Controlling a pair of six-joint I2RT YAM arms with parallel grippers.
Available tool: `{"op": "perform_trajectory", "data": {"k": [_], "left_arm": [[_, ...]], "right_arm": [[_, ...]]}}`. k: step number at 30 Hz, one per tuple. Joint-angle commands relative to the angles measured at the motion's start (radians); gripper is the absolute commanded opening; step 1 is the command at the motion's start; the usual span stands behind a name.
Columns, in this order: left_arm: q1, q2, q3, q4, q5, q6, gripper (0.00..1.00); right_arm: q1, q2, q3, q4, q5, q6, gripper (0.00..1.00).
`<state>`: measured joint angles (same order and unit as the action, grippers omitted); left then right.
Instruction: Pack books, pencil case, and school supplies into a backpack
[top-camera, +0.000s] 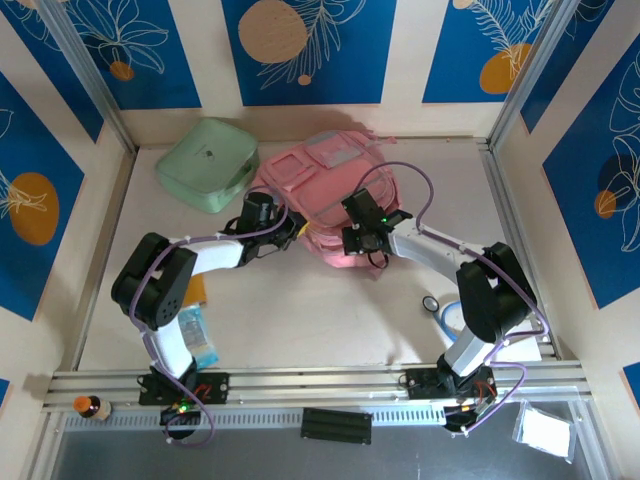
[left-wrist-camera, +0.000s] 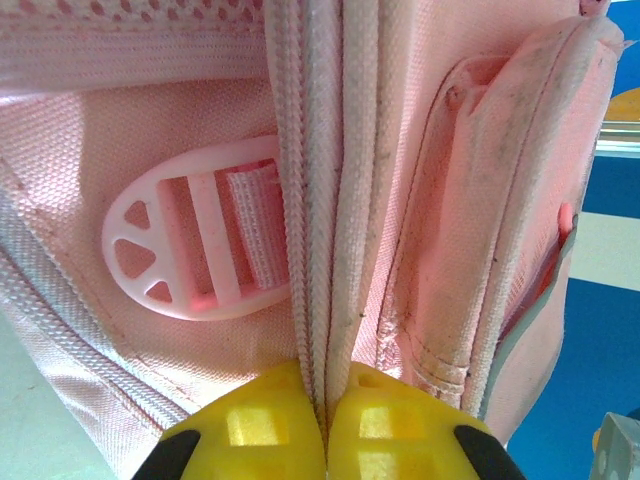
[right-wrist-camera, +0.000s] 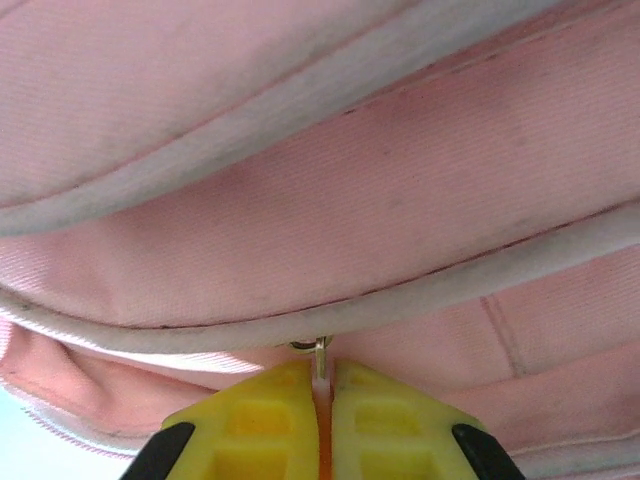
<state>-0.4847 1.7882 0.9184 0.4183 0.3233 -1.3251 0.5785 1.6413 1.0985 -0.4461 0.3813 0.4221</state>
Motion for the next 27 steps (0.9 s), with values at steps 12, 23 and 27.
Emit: {"op": "perform_trajectory", "data": {"k": [12, 23, 27], "left_arm": [[0.02, 0.056, 0.123, -0.131, 0.049, 0.13, 0.06], [0.089, 0.077, 0.282, -0.397, -0.048, 0.333, 0.31], [0.139, -0.014, 0.21, -0.443, -0.092, 0.347, 0.43]], "right_arm": [[-0.103, -0.094, -0.044, -0.128, -0.02, 0.107, 0.0], [0.057, -0.122, -0.126, 0.032, -0.263, 0.132, 0.0], [0.083, -0.038, -0.043, 0.119, -0.357, 0.162, 0.0]]}}
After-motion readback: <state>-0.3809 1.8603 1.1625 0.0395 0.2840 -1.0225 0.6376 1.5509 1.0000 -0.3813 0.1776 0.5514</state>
